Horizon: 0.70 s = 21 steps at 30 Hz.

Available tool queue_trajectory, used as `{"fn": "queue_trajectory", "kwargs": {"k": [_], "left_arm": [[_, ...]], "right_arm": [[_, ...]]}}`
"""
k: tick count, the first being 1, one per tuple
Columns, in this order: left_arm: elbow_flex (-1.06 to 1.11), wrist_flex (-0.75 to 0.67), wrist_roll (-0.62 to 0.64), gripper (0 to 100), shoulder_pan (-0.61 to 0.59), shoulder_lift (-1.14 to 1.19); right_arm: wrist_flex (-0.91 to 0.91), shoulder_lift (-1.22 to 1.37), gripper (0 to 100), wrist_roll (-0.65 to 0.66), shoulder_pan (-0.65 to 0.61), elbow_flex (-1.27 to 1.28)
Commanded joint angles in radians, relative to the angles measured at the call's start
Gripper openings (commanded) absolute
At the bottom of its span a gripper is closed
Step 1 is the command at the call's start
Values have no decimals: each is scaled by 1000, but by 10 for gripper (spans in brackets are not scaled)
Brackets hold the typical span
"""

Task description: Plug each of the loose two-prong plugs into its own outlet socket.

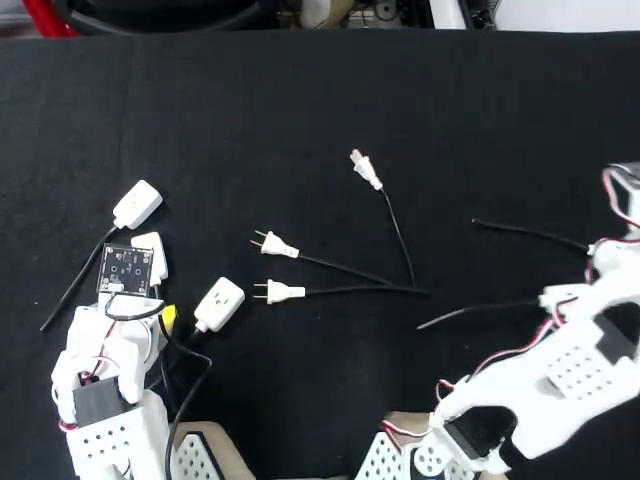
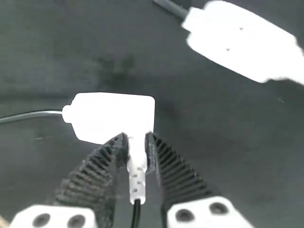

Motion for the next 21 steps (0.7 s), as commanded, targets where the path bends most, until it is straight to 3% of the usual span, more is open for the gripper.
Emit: {"fn": "queue_trajectory", "kwargs": {"k": [1, 12, 17, 21], "left_arm": [[18, -15, -3, 306, -5, -5], [18, -14, -3, 306, -7, -5], [18, -14, -3, 306, -7, -5], [18, -14, -3, 306, -8, -5]], "right_arm": [[58, 91, 12, 11, 61, -234], [256, 386, 12, 11, 72, -759], [265, 432, 21, 8, 64, -803], [267, 427, 127, 6, 44, -714]]}}
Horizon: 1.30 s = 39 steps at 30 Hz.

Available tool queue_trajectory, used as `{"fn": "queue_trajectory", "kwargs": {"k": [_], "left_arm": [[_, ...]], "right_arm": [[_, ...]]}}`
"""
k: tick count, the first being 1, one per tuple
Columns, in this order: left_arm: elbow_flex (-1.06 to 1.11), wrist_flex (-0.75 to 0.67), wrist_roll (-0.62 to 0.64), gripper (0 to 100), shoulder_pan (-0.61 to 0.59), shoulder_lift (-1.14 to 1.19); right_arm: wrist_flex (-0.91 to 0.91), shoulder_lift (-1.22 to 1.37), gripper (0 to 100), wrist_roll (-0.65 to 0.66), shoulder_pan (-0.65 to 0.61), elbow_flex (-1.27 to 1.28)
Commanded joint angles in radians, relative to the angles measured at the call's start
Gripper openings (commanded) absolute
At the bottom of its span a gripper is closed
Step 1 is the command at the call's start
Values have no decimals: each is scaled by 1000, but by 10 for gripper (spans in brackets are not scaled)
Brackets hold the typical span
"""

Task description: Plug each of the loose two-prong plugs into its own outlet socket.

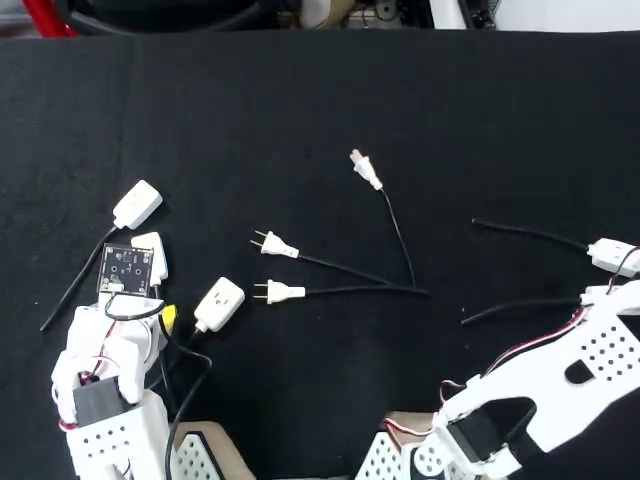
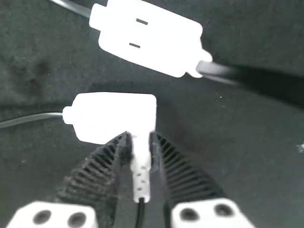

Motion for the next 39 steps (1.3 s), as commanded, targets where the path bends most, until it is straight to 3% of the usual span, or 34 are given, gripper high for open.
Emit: {"fn": "queue_trajectory", "kwargs": {"k": [1, 7, 10, 18, 22, 33, 39], "left_arm": [[18, -14, -3, 306, -8, -5], [18, -14, -3, 306, -8, -5], [18, -14, -3, 306, -8, -5], [18, -14, -3, 306, -8, -5], [18, -14, -3, 306, -8, -5], [18, -14, -3, 306, -8, -5], [18, -14, -2, 306, -8, -5]], "right_arm": [[37, -19, 150, 6, -26, 45], [32, -16, 87, 5, -83, 174], [34, -24, 107, -29, -97, 147], [38, -139, 398, -98, -69, 97], [38, -257, 472, -98, -63, 176], [40, -924, 474, -103, -106, 596], [35, -1326, 473, -272, -298, 794]]}}
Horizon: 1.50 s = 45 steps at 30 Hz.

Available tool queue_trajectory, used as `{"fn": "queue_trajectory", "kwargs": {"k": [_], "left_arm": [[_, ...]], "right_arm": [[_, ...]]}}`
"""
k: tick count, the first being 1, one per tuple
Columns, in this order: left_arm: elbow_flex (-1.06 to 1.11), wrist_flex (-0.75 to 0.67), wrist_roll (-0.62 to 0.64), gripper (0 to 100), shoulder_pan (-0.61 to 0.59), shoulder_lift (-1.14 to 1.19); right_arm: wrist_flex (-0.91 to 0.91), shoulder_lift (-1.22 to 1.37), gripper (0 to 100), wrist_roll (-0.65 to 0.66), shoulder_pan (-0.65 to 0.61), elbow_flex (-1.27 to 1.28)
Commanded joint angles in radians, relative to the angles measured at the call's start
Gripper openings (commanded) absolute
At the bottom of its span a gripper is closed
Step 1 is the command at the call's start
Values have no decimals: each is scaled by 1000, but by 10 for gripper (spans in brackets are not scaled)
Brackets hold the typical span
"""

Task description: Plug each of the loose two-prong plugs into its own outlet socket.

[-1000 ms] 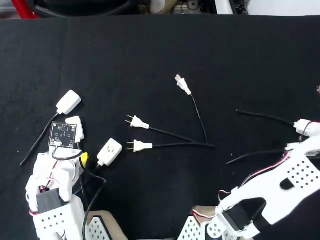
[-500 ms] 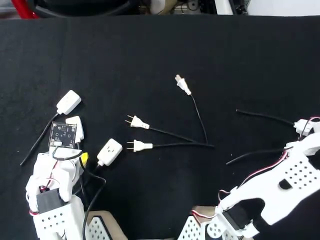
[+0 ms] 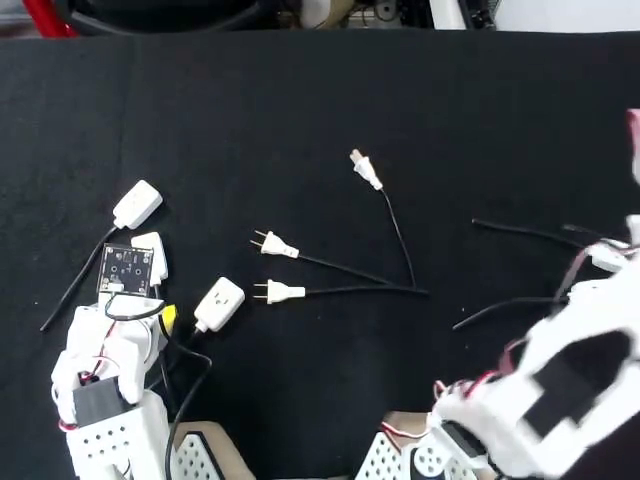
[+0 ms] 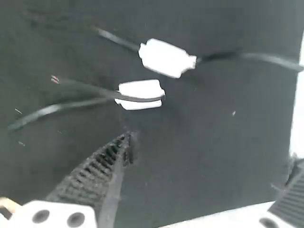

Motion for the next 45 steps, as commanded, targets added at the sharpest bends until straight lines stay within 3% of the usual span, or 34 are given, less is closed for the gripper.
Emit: {"fn": "queue_trajectory", "kwargs": {"k": [1, 5, 12, 14, 18, 21, 26, 31, 37, 45], "left_arm": [[18, -14, -2, 306, -8, -5], [18, -14, -2, 306, -8, -5], [18, -14, -2, 306, -10, -5], [18, -14, -2, 306, -10, -5], [18, -14, -2, 306, -10, -5], [18, -14, -2, 306, -10, -5], [18, -14, -2, 306, -10, -5], [18, -14, -2, 306, -10, -5], [18, -14, -3, 306, -10, -5], [18, -14, -3, 306, -10, -5]], "right_arm": [[35, -255, 472, -118, -160, 82], [35, -384, 417, -295, -390, 182], [32, -424, 70, -598, -773, 337], [25, -423, 9, -677, -901, 407], [-57, -424, 85, -921, -1086, 575], [-204, -424, 117, -1069, -1123, 728], [-500, -424, 117, -1154, -1165, 997], [-658, -421, 120, -1304, -1393, 1190], [-859, -282, 120, -1458, -1418, 1225], [-856, -62, 120, -1510, -1418, 1119]]}}
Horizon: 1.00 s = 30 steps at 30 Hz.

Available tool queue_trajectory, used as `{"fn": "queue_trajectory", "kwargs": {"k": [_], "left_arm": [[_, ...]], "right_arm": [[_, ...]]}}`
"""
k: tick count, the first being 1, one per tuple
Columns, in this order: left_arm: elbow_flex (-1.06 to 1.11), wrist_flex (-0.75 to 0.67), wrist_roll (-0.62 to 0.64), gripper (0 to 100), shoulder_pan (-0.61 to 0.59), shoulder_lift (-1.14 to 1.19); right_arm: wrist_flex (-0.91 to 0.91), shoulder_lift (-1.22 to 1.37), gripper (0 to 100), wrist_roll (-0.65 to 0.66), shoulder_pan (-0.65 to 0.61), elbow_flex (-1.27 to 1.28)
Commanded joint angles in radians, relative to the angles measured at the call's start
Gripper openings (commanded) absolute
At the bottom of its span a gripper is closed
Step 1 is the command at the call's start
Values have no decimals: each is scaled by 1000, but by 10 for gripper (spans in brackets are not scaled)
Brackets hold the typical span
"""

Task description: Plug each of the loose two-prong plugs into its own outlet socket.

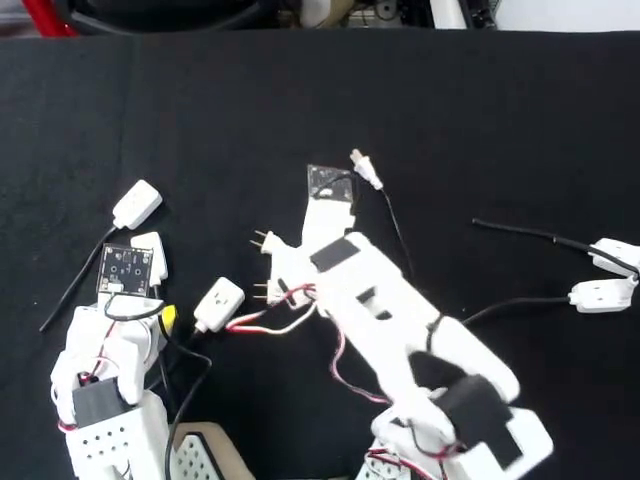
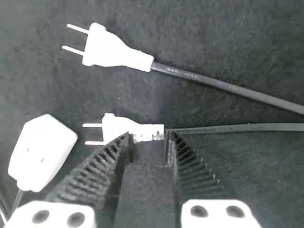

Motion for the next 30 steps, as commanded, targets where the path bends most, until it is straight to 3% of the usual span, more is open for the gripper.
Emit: {"fn": "queue_trajectory", "kwargs": {"k": [1, 22, 27, 30], "left_arm": [[18, -14, -3, 306, -10, -5], [18, -14, -3, 306, -10, -5], [18, -14, -3, 306, -10, -5], [18, -14, -3, 306, -10, -5]], "right_arm": [[-8, 27, 120, -28, -12, -74], [-87, 188, 122, -83, 11, -110], [-72, 239, 263, -110, 5, -122], [-43, 249, 266, -110, -9, -136]]}}
